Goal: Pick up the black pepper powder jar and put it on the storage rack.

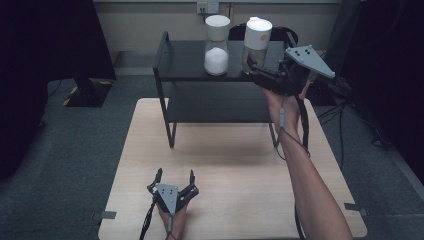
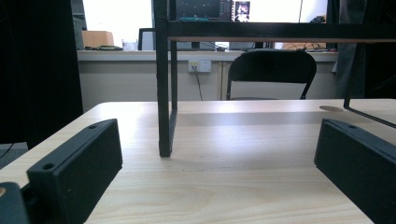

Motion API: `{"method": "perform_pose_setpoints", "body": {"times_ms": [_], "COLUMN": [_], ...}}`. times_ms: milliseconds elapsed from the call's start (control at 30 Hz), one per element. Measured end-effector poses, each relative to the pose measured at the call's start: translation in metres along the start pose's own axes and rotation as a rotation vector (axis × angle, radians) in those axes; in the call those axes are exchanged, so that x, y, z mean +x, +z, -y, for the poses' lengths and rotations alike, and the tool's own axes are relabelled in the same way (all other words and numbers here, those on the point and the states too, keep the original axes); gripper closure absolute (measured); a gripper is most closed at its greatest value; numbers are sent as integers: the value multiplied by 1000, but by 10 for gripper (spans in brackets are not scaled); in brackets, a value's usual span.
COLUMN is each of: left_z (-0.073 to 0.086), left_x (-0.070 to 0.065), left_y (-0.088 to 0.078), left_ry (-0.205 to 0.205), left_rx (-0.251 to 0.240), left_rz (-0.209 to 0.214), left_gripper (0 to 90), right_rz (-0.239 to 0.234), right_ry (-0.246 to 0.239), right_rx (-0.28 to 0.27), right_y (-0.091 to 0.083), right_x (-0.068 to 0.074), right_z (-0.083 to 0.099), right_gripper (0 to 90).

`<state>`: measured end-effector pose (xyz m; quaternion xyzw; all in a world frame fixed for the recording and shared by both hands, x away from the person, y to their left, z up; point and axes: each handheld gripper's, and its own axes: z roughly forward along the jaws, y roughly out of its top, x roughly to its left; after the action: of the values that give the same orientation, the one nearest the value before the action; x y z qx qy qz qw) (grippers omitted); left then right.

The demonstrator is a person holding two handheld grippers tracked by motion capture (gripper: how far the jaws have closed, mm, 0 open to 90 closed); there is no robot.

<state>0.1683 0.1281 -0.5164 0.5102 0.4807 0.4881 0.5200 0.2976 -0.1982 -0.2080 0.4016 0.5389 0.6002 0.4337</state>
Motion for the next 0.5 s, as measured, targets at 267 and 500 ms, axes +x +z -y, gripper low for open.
{"method": "perform_pose_setpoints", "body": {"times_ms": [267,500], "left_z": [0,0], "left_x": [0,0], "left_y": [0,0], "left_ry": [0,1], "left_rx": [0,0], "left_rz": [0,0], "left_gripper": [3,3], "right_rz": [-5,-2], "right_ry": [-5,10], "right_rx": [0,-3], "right_y": [-8,-17], "right_x": [0,-9], "right_z": [9,28], "right_gripper": [0,0]}}
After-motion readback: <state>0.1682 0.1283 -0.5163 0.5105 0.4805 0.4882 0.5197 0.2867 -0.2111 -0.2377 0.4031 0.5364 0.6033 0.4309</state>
